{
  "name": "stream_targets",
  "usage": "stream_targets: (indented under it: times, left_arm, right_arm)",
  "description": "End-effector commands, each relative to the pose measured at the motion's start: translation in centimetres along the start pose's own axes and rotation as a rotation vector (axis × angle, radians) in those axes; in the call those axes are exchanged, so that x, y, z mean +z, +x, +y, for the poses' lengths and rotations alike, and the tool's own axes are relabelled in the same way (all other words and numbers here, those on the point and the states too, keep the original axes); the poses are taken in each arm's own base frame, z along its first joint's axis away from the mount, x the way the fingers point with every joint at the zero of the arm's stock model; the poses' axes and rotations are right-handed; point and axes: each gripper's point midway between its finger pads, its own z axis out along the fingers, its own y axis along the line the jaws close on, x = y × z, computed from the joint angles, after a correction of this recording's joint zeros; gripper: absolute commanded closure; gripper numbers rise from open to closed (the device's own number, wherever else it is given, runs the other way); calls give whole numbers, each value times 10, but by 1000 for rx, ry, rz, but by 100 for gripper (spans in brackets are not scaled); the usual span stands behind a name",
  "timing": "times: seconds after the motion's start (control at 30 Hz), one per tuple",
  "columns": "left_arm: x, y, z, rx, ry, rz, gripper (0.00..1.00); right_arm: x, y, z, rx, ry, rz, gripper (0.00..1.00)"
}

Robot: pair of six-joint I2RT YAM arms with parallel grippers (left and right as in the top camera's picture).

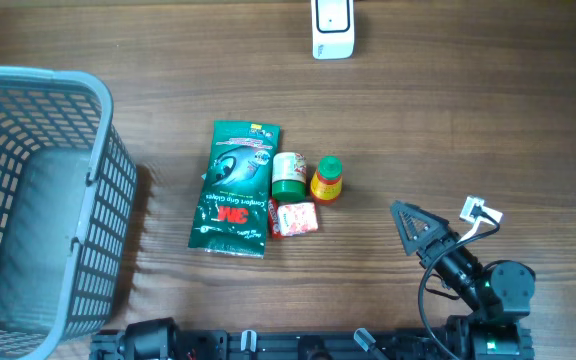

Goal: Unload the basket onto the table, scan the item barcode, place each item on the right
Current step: 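Move right gripper over the orange sauce bottle and grasp it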

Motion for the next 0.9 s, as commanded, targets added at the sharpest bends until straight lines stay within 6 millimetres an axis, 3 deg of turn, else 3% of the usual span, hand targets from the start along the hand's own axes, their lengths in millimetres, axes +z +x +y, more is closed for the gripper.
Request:
stream_targets:
  times: [0.0,0.13,0.27,0.37,0.53,0.7,0.77,0.87]
  left_arm:
    - [-40,-16,-5,-37,37,-77,0]
    - [-62,-21,-3,-49,59,-128,0]
    - [-72,-19,1,-72,82,-148,0]
    - [-69,-12,3,-74,82,-137,0]
    - [-56,9,-2,-78,120,-88,0]
    - [-35,56,3,-130,102,25,0]
    - [-24,86,22,-128,5,81,0]
    - [-12,136,57,-107,-177,163,0]
  right_arm:
    - [-6,-6,36,-141,-32,25,1]
    - [-20,-19,33,-214,163,6,1]
    - [-33,-39,46,-256,330,13,0]
    - [-29,-52,59,-229,383,61,1]
    - [-17,-71,64,-191,501,172,1]
    - [-4,-88,76,-193,571,266,1]
    - [3,-100,86,-218,602,288,0]
    - [25,-105,115,-270,481,321,0]
